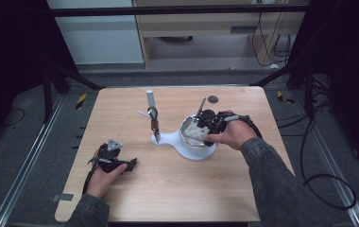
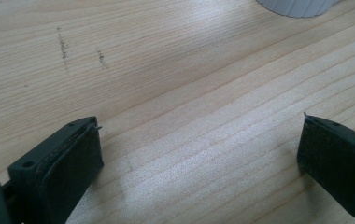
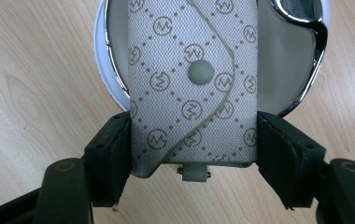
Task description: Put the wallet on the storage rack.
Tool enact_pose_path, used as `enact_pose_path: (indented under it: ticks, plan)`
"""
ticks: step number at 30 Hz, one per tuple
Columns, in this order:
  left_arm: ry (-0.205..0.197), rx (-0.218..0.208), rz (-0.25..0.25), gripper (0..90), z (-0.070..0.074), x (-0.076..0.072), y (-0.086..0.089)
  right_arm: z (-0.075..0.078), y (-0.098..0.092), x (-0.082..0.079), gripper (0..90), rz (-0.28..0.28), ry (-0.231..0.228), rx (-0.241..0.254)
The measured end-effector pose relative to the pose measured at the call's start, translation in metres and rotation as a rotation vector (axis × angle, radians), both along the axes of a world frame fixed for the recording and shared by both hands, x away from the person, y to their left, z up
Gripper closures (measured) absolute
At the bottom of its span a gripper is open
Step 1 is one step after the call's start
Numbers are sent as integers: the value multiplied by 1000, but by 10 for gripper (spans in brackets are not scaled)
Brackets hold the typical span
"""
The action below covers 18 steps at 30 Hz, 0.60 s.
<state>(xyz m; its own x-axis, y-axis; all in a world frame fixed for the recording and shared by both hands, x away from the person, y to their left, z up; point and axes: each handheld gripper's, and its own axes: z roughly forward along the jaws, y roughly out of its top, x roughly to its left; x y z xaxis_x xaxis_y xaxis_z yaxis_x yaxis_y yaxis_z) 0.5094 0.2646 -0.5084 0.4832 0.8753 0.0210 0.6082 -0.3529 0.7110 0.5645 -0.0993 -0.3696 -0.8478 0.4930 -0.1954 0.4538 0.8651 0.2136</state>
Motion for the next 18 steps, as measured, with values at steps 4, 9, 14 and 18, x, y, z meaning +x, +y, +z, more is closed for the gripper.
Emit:
enact_pose_path:
  ticks: [4,9,14,18]
  plan:
    - [1,1,-2,0,0,0,0,-2,0,3,311,-1,3,-9]
    - [0,-1,-1,0,0,0,0,-3,1,4,311,-4,1,-10]
    - [0,-2,-2,0,0,0,-1,-4,1,6,310,-4,3,-9]
    - [-2,-3,0,0,0,0,-1,-6,1,7,309,-6,8,-7]
